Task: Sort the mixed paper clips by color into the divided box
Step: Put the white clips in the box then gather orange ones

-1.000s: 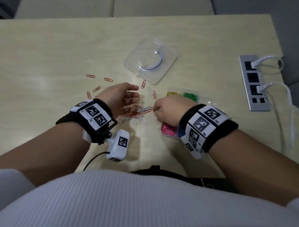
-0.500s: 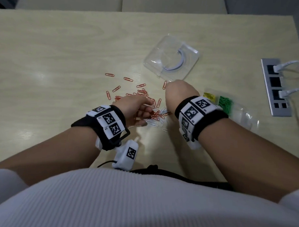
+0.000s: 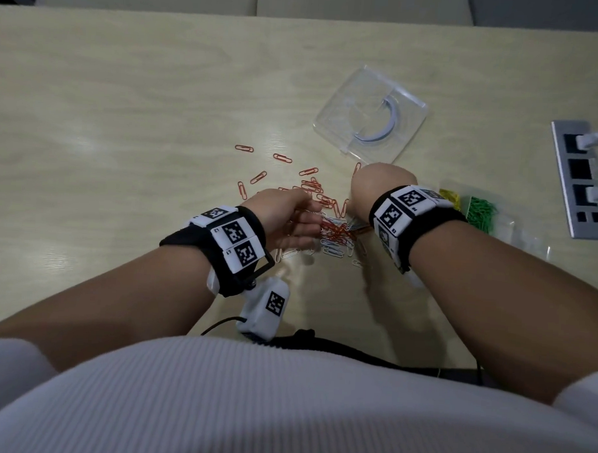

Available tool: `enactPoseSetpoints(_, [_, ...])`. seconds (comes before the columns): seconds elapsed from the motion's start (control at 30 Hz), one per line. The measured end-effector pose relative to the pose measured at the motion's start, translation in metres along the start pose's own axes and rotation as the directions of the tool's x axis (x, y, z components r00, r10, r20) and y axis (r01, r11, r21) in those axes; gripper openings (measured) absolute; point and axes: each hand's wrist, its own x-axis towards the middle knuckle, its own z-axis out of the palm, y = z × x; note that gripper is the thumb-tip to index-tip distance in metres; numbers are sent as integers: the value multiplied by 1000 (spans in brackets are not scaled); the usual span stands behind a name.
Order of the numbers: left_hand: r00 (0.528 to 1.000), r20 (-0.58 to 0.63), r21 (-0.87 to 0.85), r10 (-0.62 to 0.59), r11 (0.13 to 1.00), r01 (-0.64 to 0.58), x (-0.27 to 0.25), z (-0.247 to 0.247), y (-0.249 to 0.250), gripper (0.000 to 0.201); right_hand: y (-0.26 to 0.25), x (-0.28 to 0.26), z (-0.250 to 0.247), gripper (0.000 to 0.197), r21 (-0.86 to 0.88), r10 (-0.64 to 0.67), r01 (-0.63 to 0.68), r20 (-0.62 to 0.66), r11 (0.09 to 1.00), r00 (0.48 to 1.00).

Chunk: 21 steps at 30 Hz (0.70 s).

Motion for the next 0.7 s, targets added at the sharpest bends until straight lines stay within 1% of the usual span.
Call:
enactPoseSetpoints(0.03, [1000, 5, -11, 2, 1000, -2, 1, 0, 0, 26, -2, -24, -11, 26, 2, -70, 71, -61, 998, 996])
enactPoseSetpoints(0.07, [1000, 10, -25, 4, 1000, -4, 2, 0, -1, 28, -6, -35, -15, 31, 43, -104, 108, -89, 993, 991])
enactPoseSetpoints(0.1, [1000, 16, -40, 9, 999, -9, 3, 0, -2, 30, -9, -49, -21, 32, 149, -162, 178, -114, 973, 980])
enactPoseSetpoints(0.13, [1000, 22, -57, 18, 998, -16, 4, 1, -2, 31, -13, -59, -25, 30, 224, -216, 232, -94, 946, 972])
enactPoseSetpoints(0.17, [999, 26, -76, 24, 997, -22, 5, 2, -3, 30, -17, -64, -24, 26, 307, -307, 322, -98, 896, 947])
enactPoseSetpoints(0.2, [999, 32, -94, 23, 995, -20, 5, 4, -2, 28, -18, -66, -25, 21, 317, -364, 373, -90, 872, 927])
enactPoseSetpoints(0.23, [999, 39, -110, 14, 994, -9, 4, 4, -2, 27, -18, -64, -23, 18, 305, -379, 388, -89, 870, 921])
enactPoseSetpoints(0.3, [999, 33, -112, -19, 993, 22, 4, 4, -2, 32, -10, -56, -21, 18, 217, -354, 381, -154, 899, 923])
enactPoseSetpoints(0.33, [999, 22, -92, -34, 995, 36, 4, 2, -3, 36, -5, -49, -16, 17, 144, -326, 350, -164, 926, 931])
enactPoseSetpoints(0.37, [999, 12, -69, -44, 997, 45, 4, 1, -4, 39, 1, -44, -11, 16, 88, -310, 326, -157, 941, 938])
enactPoseSetpoints(0.43, [999, 6, -37, -53, 998, 53, 4, -1, -6, 39, 10, -39, 2, 15, -35, -286, 284, -98, 958, 953])
enactPoseSetpoints(0.5, [998, 9, -27, -63, 998, 63, 4, -3, -8, 38, 14, -38, 13, 14, -115, -298, 287, -92, 951, 950])
enactPoseSetpoints(0.6, [998, 14, -27, -67, 997, 67, 3, -3, -8, 37, 13, -38, 20, 17, -144, -294, 277, -114, 950, 949])
enactPoseSetpoints(0.7, [998, 17, -27, -64, 998, 64, 0, -2, -8, 35, 15, -38, 19, 17, -83, -273, 263, -140, 961, 952])
